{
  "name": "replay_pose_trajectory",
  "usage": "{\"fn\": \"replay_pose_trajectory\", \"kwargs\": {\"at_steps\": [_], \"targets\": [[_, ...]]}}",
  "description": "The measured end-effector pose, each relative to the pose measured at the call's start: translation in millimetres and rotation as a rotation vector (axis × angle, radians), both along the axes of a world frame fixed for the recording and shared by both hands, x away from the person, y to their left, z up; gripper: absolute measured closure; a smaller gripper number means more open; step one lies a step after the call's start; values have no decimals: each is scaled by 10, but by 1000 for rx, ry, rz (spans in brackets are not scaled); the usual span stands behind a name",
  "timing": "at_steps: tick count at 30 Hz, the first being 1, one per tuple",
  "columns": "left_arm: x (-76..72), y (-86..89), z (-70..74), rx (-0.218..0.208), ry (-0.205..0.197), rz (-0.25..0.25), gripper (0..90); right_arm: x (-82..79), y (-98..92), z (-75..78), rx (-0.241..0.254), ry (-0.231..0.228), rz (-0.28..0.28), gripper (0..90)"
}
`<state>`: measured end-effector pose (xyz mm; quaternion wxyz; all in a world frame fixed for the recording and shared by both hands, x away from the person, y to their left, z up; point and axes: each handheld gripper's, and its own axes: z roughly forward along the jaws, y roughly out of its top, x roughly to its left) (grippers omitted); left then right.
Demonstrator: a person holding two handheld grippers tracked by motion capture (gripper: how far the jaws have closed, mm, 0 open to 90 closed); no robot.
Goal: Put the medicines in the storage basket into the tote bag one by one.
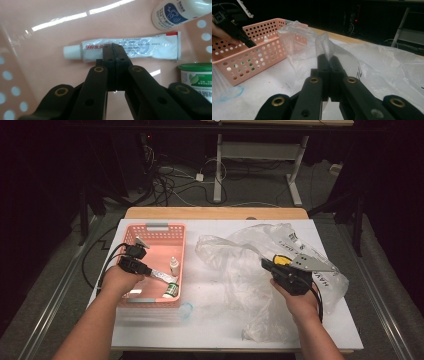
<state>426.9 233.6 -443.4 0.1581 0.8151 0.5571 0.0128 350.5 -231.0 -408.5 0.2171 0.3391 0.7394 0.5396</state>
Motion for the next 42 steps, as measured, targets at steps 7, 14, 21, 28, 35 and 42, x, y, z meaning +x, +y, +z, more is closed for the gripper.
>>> {"fn": "replay_pose_trajectory", "kwargs": {"at_steps": [7,14,21,28,35,42], "targets": [[204,-16,-71,20,-35,54,879,-17,-60,39,20,-7,-8,900],[315,-95,-104,29,-104,68,878,7,-68,29,20,-2,-12,900],[145,-121,25,15,-152,31,878,-7,-48,27,12,-5,-9,900],[62,-145,23,-29,-169,19,694,-27,-50,30,12,-4,-5,900],[155,-216,-97,23,-113,18,446,-32,-42,34,8,-6,-7,900],[227,-210,-180,32,-74,34,401,-14,-55,15,14,1,-6,900]]}}
